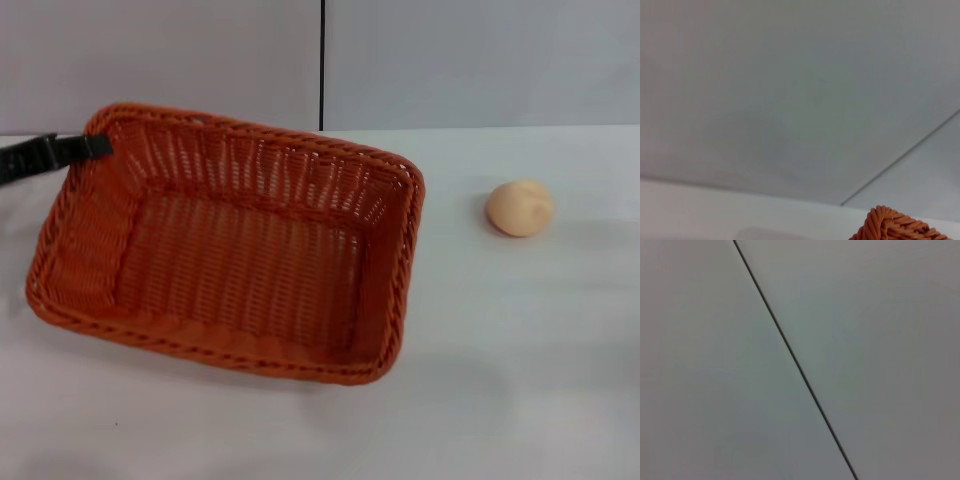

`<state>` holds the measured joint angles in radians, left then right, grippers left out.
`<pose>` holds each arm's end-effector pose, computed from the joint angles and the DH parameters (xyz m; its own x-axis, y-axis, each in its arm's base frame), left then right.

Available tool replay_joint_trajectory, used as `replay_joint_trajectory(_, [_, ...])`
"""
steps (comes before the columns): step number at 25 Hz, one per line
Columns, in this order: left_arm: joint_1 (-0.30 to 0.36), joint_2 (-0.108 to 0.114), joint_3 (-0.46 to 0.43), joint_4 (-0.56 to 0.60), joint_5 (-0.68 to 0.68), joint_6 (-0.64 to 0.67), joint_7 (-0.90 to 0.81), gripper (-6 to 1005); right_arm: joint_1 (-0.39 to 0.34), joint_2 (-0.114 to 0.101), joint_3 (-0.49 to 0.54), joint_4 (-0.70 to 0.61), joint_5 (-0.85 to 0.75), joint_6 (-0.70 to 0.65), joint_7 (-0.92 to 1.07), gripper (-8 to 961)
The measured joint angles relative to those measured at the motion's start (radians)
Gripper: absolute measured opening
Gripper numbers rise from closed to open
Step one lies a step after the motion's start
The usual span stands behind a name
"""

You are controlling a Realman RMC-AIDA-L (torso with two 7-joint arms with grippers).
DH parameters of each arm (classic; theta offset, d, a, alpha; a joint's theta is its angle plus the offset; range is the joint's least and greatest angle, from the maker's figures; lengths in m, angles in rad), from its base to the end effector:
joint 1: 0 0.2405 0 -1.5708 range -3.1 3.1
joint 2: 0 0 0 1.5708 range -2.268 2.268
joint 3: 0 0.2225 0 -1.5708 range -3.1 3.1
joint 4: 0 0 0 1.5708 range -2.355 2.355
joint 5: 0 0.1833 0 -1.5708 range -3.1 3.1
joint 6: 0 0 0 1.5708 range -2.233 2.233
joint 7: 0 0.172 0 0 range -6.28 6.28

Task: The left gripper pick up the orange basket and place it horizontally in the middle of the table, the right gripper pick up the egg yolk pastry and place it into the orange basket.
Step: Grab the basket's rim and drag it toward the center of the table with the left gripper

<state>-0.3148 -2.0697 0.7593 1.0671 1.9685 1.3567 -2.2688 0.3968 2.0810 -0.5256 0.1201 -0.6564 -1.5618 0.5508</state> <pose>-0.2575 0.3187 0.0649 0.2869 0.7004 0.6535 0.9502 -0.2947 -0.1012 0.3032 0.2870 0.0737 0.3366 0.2942 -0.8945 -0.9358 -0.0011 -0.3524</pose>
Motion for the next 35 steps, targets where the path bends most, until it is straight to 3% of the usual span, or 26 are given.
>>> replay_joint_trajectory(14, [0.171, 0.001, 0.252, -0.002, -0.235, -0.126, -0.003, 185, 0.016, 0.000, -0.007, -0.005, 0.000, 0.019, 0.000, 609])
replay_joint_trajectory(25, [0.235, 0.003, 0.370, 0.000, -0.338, -0.139, 0.058, 192, 0.013, 0.001, -0.008, -0.005, 0.000, 0.019, 0.000, 609])
replay_joint_trajectory(35, [0.229, 0.007, 0.400, 0.002, -0.345, -0.045, 0.100, 205, 0.017, -0.001, -0.008, -0.005, -0.002, 0.030, 0.000, 608])
